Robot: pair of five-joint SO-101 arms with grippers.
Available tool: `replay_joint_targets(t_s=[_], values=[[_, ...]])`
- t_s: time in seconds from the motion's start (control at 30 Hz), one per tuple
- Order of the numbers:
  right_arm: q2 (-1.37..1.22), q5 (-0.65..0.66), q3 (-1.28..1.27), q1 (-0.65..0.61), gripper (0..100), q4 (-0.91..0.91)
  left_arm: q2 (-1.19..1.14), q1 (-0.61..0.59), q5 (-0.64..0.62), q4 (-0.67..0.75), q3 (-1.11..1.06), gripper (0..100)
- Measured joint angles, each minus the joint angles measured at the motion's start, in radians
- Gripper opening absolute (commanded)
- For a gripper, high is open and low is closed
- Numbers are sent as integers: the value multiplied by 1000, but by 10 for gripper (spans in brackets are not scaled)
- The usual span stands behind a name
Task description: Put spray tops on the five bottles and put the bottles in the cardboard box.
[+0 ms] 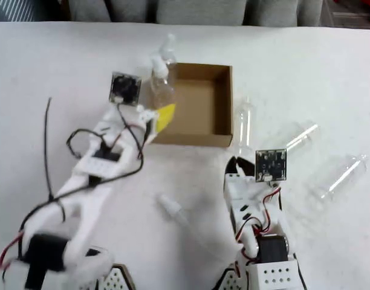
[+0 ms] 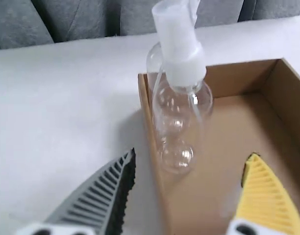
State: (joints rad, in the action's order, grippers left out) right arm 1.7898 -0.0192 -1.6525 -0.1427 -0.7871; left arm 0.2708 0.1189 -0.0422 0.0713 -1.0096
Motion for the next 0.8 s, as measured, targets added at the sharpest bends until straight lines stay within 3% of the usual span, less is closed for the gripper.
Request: replay_joint_targets(t_s=[0.23,0.5,0.6,0.8], values=[[0,0,0,3,21,0,385,0,91,-235,-173,332],[0,0,0,146,17,40,779,-87,100,-758,-186,332],[0,8,3,210,17,95,862,-127,100,-895,-198,332],[-2,265,103,284,17,173,881,-161,100,-968,-296,330]])
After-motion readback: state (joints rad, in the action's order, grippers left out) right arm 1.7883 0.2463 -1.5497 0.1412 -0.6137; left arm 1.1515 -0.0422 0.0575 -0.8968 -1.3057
